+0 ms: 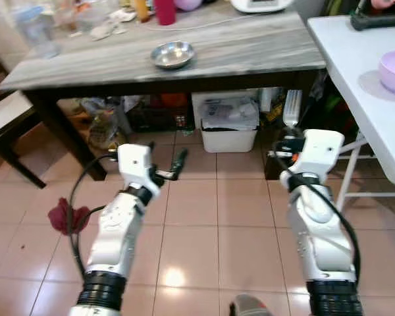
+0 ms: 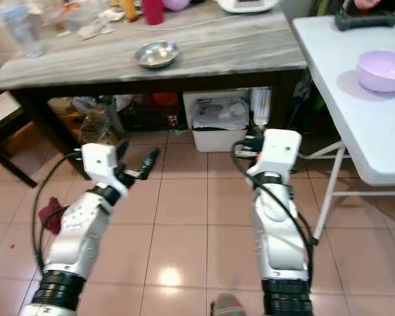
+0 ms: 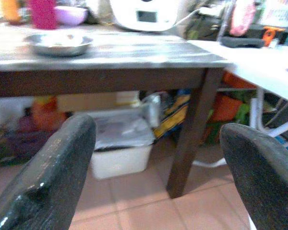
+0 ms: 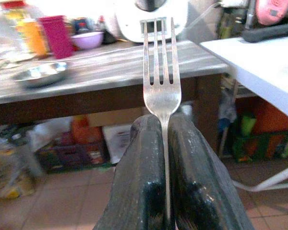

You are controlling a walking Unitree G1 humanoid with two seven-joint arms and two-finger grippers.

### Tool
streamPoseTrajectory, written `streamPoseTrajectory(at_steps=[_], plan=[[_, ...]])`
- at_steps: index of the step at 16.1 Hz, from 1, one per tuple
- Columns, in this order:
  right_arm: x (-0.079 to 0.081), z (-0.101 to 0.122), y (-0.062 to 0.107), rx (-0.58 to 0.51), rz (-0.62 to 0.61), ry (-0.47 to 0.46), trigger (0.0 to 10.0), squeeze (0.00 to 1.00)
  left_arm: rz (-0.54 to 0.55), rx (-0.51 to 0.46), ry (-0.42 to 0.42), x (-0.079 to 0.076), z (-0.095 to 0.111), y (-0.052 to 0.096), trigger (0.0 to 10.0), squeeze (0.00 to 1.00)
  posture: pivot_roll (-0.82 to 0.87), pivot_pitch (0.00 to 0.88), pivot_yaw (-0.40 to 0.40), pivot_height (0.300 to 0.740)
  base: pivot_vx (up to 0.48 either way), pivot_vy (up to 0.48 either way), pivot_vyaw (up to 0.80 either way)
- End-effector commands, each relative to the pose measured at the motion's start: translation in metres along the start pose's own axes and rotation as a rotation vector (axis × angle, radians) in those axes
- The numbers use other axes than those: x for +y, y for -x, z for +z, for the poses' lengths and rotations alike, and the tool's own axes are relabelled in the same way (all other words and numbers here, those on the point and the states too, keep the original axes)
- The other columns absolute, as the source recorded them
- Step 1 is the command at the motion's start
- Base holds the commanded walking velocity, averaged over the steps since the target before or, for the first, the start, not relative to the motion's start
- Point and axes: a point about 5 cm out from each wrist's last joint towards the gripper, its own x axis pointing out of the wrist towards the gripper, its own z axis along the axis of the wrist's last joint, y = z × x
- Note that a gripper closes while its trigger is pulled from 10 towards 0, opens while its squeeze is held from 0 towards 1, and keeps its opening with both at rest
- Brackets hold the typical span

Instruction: Setting the table

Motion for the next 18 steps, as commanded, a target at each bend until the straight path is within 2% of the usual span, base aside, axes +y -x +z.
streamPoseTrajectory(at_steps=[1,18], plan=[[0.0015,0.0036,0.0013,-0.017,0.001,-0.006,10.0,0.0,0.004,0.008,-0.009,0.0029,-0.0002,0.0036,10.0,0.0,-0.2,0.126,0.103,0.74,0.48,0.0,0.44],[-0.0045,0.0026,-0.0017,-0.011,-0.053,0.001,10.0,0.0,-0.01,0.008,0.008,-0.004,-0.0018,0.0042,10.0,0.0,-0.19,0.128,0.091,0.74,0.48,0.0,0.02]])
